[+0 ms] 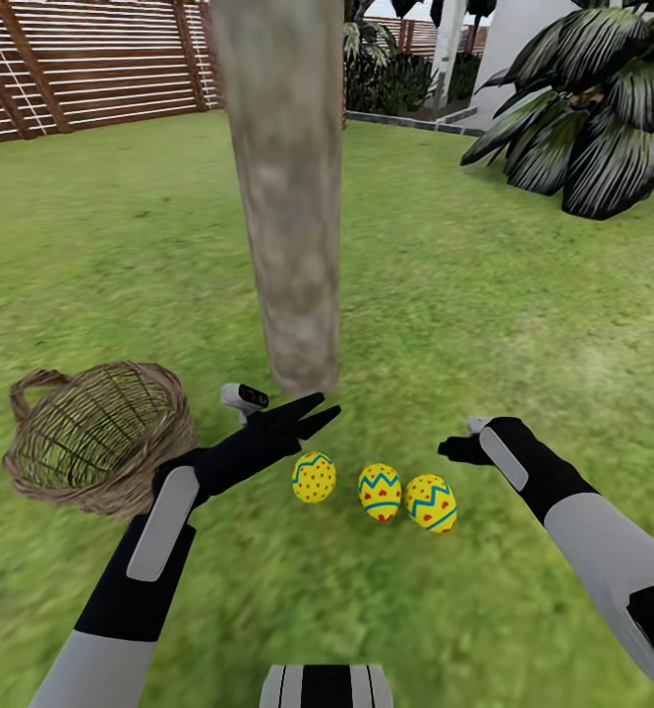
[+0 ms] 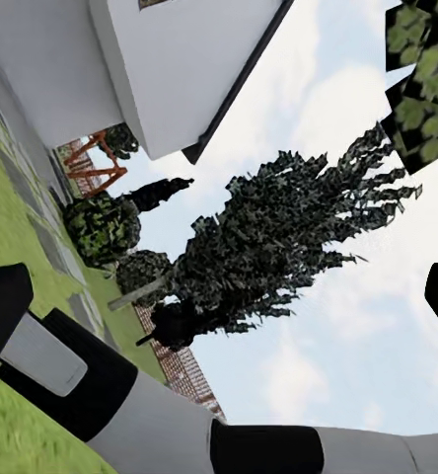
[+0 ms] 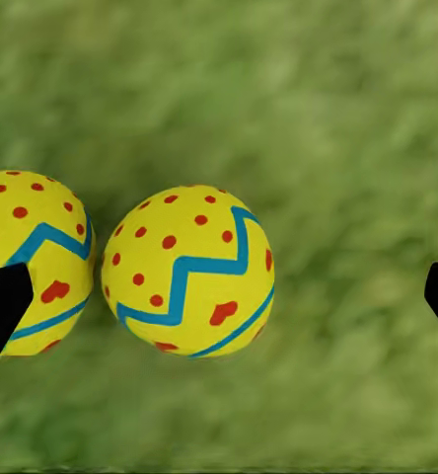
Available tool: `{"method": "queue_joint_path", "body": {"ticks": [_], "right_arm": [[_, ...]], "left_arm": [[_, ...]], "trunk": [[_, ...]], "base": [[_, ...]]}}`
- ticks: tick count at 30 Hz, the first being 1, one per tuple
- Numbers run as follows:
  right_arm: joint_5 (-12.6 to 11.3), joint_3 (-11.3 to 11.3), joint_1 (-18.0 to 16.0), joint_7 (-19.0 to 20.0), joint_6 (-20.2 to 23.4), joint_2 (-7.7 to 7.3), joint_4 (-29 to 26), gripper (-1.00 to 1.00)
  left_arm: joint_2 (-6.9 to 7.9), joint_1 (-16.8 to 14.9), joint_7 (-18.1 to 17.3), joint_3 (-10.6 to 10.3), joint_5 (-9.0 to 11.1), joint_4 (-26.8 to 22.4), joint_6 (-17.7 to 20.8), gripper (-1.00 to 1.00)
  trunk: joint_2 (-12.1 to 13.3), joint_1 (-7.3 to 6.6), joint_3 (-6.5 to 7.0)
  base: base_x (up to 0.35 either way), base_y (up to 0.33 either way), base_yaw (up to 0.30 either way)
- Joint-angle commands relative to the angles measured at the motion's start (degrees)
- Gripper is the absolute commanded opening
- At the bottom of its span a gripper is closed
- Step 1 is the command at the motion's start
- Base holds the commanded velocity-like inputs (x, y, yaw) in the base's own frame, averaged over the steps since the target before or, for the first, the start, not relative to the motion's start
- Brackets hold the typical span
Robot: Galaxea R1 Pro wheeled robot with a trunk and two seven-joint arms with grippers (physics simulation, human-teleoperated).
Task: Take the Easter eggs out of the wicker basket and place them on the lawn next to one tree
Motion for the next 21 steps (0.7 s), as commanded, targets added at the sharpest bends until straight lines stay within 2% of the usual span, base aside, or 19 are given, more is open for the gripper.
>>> {"method": "queue_joint_path", "body": {"ticks": [1,2,4,5,6,8,10,12,14,17,18,21], "right_arm": [[-0.6,0.4,0.0,-0.5,0.1,-0.08,-0.1,1.0],[-0.6,0.4,0.0,-0.4,0.1,-0.08,-0.1,1.0],[-0.5,0.4,0.0,3.1,-0.1,-0.1,0.3,1.0],[-0.2,0.4,0.3,7.0,-0.2,-0.14,0.7,1.0],[0.0,0.4,1.0,9.3,-0.2,-0.23,0.8,1.0],[0.1,0.6,3.7,11.6,-0.3,-0.92,-0.2,1.0],[0.1,0.6,6.2,12.0,-0.3,-1.49,-0.4,1.0],[0.1,0.6,8.7,12.1,-0.5,-2.64,-0.6,1.0],[0.1,0.6,10.3,12.1,-0.6,-2.99,-0.5,1.0],[0.1,0.7,12.5,12.3,-0.6,-3.07,-0.7,1.0],[0.1,0.7,13.9,13.1,-0.6,-3.16,-0.7,1.0],[0.2,0.7,16.7,17.4,-0.8,-4.0,-0.7,1.0]], "left_arm": [[0.02,0.0,-0.1,0.1,0.1,0.0,0.3,1.0],[0.03,0.0,-0.1,0.1,0.1,0.0,0.3,1.0],[0.45,0.0,0.0,0.2,-0.3,0.1,0.2,1.0],[1.88,0.0,0.0,0.2,-0.3,0.2,0.2,1.0],[2.74,0.0,0.0,0.2,-0.2,0.1,0.2,1.0],[3.77,0.0,0.1,0.1,-0.2,0.5,0.2,1.0],[3.83,0.0,1.2,-0.3,-0.4,2.1,0.2,1.0],[3.68,0.0,4.0,-0.7,-0.4,3.2,0.2,1.0],[3.79,0.0,7.1,-1.3,-0.4,5.3,0.2,1.0],[3.97,0.1,8.7,-2.9,-0.4,7.3,0.3,1.0],[4.43,0.7,9.1,-4.1,-0.4,7.9,0.4,1.0],[5.3,2.6,9.3,-5.9,-0.4,8.6,1.1,1.0]], "trunk": [[0.0,-0.07,0.19],[0.0,-0.09,0.41],[0.0,-0.15,0.85],[0.1,-0.17,1.08],[0.1,-0.2,1.3],[0.1,-0.25,1.74],[0.1,-0.3,2.18],[0.1,-0.35,2.63],[0.2,-0.4,3.07],[0.2,-0.48,3.73],[0.2,-0.51,3.96],[0.3,-0.58,4.62]], "base": [[-0.297,0.106,0.0],[-0.16,0.059,0.0],[-0.04,0.015,0.0],[-0.011,0.004,0.0],[-0.006,0.002,0.0],[-0.001,0.001,0.0],[0.0,0.0,0.0],[0.0,0.0,0.0],[0.0,0.0,0.0],[0.0,0.0,0.0],[0.0,0.0,0.0],[0.0,0.0,0.0]]}}
